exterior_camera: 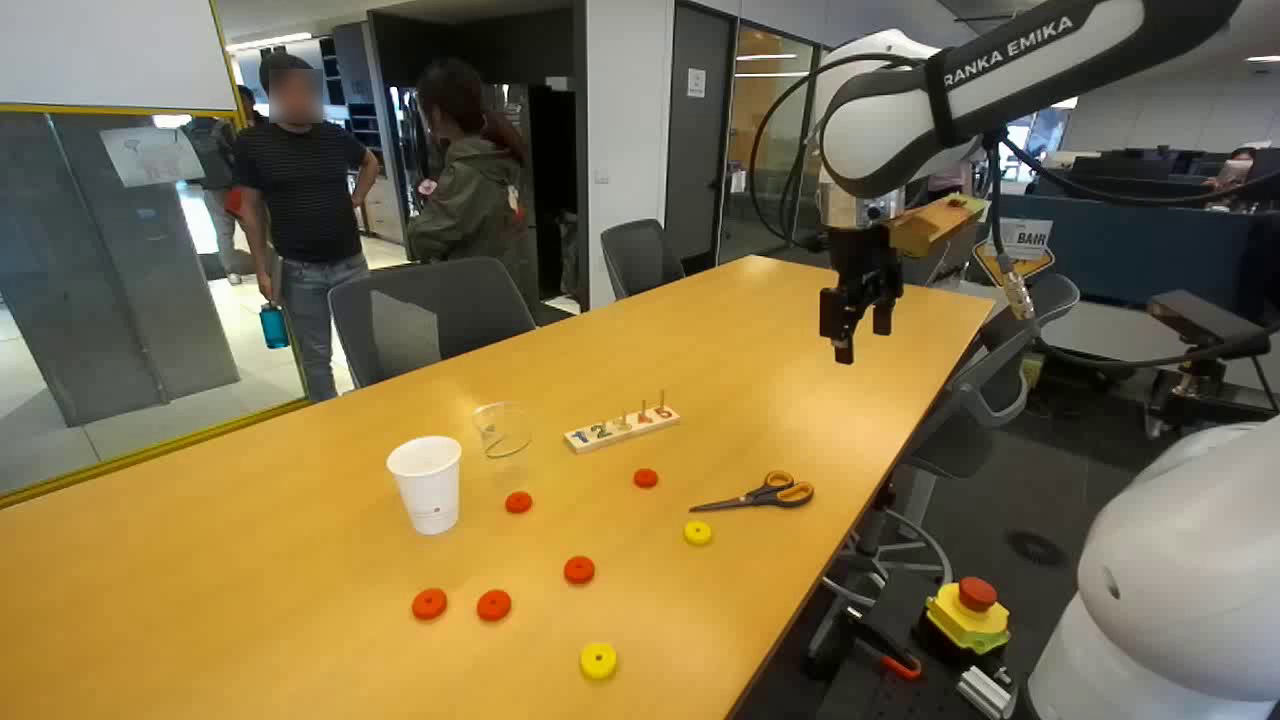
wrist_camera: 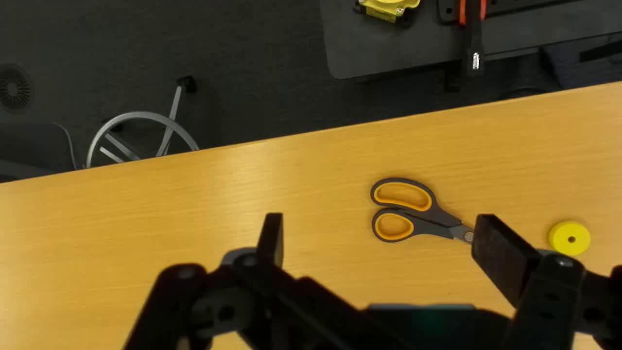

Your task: Put one yellow block in the clear cup then put the orange blocks in the white cup, then put the last yellow block in the clear cup

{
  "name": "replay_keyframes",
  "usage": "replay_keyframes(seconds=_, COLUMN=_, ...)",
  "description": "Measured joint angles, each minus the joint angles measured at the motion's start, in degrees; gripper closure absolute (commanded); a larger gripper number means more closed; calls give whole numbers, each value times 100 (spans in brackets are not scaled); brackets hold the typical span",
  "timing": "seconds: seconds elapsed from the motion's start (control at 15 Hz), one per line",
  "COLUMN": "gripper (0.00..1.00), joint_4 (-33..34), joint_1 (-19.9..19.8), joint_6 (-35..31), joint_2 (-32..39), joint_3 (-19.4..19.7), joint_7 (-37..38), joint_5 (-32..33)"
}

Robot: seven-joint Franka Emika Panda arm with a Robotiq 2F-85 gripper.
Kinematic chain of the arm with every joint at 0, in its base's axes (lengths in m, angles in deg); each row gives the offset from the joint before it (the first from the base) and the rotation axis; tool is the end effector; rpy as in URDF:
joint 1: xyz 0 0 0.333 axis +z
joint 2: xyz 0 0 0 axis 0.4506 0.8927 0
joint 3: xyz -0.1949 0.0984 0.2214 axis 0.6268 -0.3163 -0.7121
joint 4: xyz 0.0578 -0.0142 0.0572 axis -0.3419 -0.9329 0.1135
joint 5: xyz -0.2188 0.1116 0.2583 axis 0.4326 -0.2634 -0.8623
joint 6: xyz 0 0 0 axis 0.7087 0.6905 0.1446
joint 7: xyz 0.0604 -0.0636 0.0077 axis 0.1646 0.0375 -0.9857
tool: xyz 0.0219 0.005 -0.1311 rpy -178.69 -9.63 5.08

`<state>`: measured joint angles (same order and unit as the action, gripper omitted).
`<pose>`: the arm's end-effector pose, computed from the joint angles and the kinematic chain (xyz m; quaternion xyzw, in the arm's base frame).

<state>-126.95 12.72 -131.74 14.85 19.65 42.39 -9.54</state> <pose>0.3054 -0.1792 0.4532 0.9902 -0.0622 -0.0685 0.1045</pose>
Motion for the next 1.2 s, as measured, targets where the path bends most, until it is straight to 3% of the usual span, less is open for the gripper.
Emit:
replay_keyframes(seconds=0.6, gripper=0, joint_4=30, joint_1=39, joint_6=0, joint_2=-9, joint_3=12, joint_7=-34, joint_5=-62)
replay_keyframes(seconds=1.2, gripper=0, joint_4=-1389, joint_1=941, joint_6=-648, joint_2=-335, joint_3=-87, joint_7=-256, joint_5=-1653)
